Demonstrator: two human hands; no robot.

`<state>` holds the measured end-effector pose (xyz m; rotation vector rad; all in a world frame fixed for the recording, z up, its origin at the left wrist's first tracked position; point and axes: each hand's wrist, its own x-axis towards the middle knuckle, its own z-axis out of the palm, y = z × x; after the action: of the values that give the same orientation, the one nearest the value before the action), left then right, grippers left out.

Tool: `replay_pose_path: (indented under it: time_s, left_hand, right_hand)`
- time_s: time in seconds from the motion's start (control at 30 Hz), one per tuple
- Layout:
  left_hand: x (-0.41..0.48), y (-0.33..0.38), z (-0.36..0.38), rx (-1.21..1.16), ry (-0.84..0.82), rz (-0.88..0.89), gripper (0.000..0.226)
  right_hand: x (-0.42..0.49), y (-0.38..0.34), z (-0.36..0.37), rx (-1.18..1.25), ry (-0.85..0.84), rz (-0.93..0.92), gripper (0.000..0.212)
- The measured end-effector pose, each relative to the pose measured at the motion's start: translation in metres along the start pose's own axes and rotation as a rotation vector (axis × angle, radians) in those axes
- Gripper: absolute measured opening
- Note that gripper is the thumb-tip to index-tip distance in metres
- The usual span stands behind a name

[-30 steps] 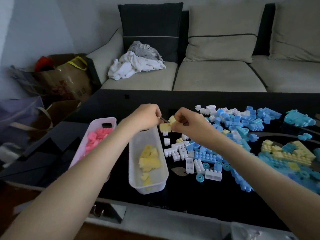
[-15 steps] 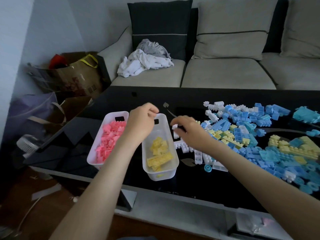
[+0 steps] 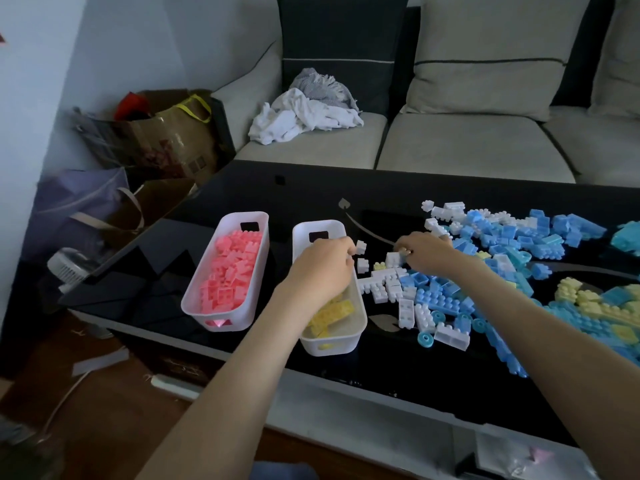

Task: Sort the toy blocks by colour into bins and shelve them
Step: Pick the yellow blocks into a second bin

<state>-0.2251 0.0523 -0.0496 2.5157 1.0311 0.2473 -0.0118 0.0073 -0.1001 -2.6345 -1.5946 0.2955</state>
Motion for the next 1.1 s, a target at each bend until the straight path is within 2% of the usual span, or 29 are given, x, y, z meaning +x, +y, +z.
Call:
replay_pose_path:
  time_s: [0.13,0.2,0.27,0.33,0.4,0.47,0.57,0.73,0.97,1.1]
  left_hand:
    - [0.002,-0.004,0.002,0.027,0.01,-0.01,0.035]
    - [0.002,-0.006,0.002,0.037,0.004,-0.018,0.035]
    - [0.002,-0.006,0.002,0.054,0.015,-0.02,0.035]
    - [0.003,-0.009,0.002,0.048,0.048,-0.02,0.037]
    - [0.003,-0.011,0.001,0.031,0.096,-0.026,0.04]
    - [0.002,-0.016,0.001,0.032,0.159,-0.023,0.043]
    - [0.001,-0.022,-0.001,0.05,0.211,-0.052,0.047]
    - [0.0,-0.028,0.0,0.187,0.037,-0.219,0.055]
    - [-0.002,-0.03,-0.001,0.172,0.051,-0.192,0.047]
    - [-0.003,-0.032,0.0,0.16,0.051,-0.189,0.049]
  right_hand:
    - [-0.004,0.009,-0.002,0.021,0.124,0.053,0.027]
    - [-0.009,0.007,-0.01,0.185,0.263,0.07,0.024]
    - [-0.017,-0.003,-0.018,0.365,0.337,-0.007,0.021]
    - [-0.025,-0.019,-0.023,0.414,0.299,-0.168,0.023]
    - [-0.031,-0.036,-0.021,0.323,0.204,-0.292,0.024]
    - [-0.031,-0.045,-0.015,0.189,0.107,-0.326,0.026]
    - [-0.026,-0.048,-0.006,-0.045,0.084,-0.293,0.023]
    - [-0.02,-0.055,-0.004,-0.116,0.083,-0.237,0.022]
    - [-0.018,-0.06,-0.002,-0.038,0.038,-0.142,0.02]
    - [-0.013,-0.056,0.0,0.142,0.012,-0.098,0.017]
